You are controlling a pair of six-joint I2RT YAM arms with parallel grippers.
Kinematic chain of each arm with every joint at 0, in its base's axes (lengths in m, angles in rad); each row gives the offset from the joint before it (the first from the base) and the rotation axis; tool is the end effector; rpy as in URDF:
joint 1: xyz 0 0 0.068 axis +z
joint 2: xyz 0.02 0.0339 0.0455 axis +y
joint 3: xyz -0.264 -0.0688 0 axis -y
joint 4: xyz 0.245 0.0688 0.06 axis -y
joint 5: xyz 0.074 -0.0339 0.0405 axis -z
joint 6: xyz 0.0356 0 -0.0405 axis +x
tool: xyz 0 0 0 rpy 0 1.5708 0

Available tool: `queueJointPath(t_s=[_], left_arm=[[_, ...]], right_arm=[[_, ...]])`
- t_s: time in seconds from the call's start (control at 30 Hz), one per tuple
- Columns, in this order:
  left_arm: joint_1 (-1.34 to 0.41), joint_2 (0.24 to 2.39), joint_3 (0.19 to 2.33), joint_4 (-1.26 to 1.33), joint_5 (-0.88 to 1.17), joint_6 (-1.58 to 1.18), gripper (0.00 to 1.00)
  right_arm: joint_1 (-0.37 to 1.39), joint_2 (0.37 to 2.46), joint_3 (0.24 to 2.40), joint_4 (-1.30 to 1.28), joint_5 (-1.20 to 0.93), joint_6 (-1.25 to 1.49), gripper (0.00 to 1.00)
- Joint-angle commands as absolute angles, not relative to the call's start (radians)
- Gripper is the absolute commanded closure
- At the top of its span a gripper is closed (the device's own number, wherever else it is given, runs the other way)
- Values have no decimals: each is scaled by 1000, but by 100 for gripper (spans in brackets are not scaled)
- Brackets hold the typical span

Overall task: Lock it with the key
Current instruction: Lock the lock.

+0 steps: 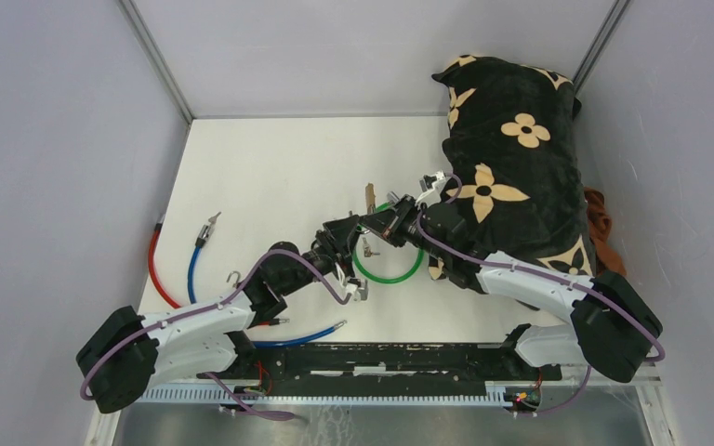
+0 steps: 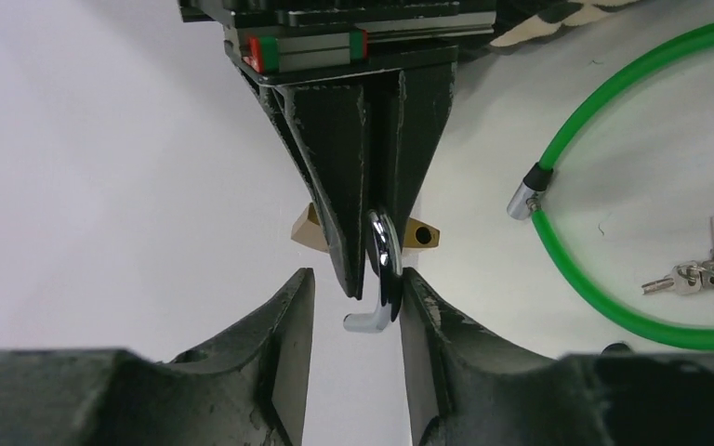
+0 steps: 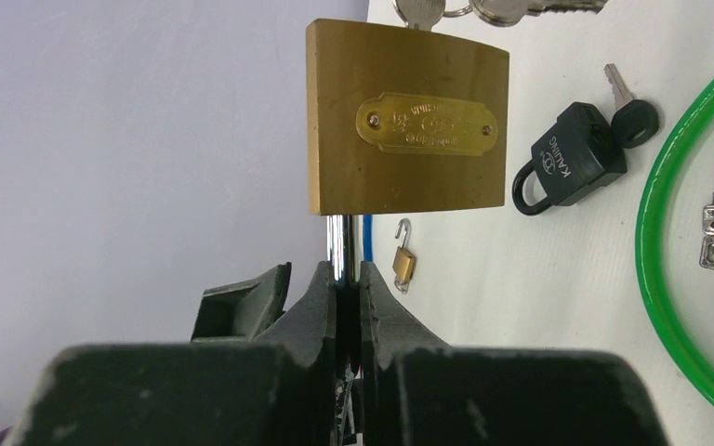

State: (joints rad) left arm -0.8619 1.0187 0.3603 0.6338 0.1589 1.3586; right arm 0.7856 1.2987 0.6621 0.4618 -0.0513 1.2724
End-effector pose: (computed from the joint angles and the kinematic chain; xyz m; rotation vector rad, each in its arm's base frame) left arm 0.1397 -0.1715 0.2331 1.4851 0.5984 0.2597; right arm 0.2035 0.2061 0.2513 0.4443 1.9694 1.4774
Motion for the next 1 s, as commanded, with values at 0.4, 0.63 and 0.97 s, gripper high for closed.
queueJointPath(t_s=[0.4, 0.63, 0.97], left_arm=[[-866, 1062, 402, 713, 84, 1380, 98], [-866, 1045, 390, 684, 41, 1415, 67], [-865, 1046, 391, 675, 81, 1417, 78]], right_arm=[[790, 1238, 622, 710, -45, 1346, 100], [784, 1235, 615, 728, -40, 1363, 100], [783, 1259, 635, 746, -68, 1363, 100]])
